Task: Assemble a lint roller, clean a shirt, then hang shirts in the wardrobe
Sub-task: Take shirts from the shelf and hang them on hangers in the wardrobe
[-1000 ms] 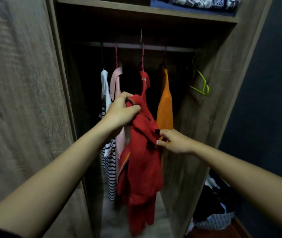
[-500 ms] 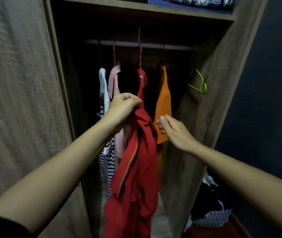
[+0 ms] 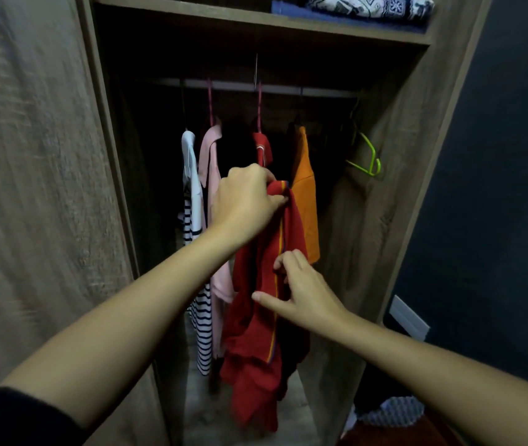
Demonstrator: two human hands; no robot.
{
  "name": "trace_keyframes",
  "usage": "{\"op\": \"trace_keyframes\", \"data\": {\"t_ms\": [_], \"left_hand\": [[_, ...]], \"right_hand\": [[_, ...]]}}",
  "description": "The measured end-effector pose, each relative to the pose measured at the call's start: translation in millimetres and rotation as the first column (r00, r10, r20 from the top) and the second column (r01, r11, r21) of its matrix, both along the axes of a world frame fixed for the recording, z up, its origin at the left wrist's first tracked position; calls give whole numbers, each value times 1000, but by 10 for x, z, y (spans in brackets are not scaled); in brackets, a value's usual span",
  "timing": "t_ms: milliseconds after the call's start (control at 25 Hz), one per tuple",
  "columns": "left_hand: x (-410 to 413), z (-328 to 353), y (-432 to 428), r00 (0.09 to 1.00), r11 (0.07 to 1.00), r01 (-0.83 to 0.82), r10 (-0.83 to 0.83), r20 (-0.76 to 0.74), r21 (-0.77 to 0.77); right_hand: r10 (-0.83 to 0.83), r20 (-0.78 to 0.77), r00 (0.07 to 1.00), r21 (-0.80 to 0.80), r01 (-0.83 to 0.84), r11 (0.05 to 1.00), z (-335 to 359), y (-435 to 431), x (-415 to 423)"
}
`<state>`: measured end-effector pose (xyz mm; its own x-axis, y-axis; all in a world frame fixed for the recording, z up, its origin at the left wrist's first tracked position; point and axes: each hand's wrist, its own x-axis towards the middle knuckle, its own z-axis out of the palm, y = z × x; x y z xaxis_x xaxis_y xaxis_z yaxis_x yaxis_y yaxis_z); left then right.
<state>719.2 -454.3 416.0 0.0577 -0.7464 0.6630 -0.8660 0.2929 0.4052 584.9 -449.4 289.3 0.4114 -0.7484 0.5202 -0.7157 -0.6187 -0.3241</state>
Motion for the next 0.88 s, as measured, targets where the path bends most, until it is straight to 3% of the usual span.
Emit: {"op": "trace_keyframes", "data": {"t_ms": [120, 280, 480, 560, 640, 680, 720, 800, 880], "left_hand": [[-112, 95, -15, 993, 998, -42, 47, 107, -51], [-72, 215, -131, 994, 993, 92, -88, 57, -71], [145, 211, -259, 977, 993, 121, -117, 177, -13], [281, 233, -250, 963, 956, 258, -266, 39, 140], [412, 301, -136, 847, 782, 526, -447, -287, 335], [472, 325, -92, 775, 684, 626, -492, -396, 376], [510, 351, -39, 751, 634, 659, -520, -407, 404], [525, 364, 55, 812, 707, 582, -527, -250, 402], [500, 278, 127, 927, 906, 367, -376, 1, 208]], "right_hand": [[-67, 12, 998, 16, 67, 998, 74, -36, 1], [-80, -28, 996, 49, 82, 995, 59, -105, -59], [-40, -83, 996, 23, 42, 999, 90, -132, -292], [-6, -94, 996, 63, 12, 998, 79, -143, -387], [-26, -236, 971, -38, 18, 999, 52, -187, -478], [-23, -269, 963, -31, 15, 999, 8, -199, -529], [-43, -255, 966, -2, 44, 999, -22, -217, -580], [-87, -181, 980, -37, 82, 996, -83, -269, -649], [-69, -201, 977, -28, 65, 998, -88, -268, -661]]}}
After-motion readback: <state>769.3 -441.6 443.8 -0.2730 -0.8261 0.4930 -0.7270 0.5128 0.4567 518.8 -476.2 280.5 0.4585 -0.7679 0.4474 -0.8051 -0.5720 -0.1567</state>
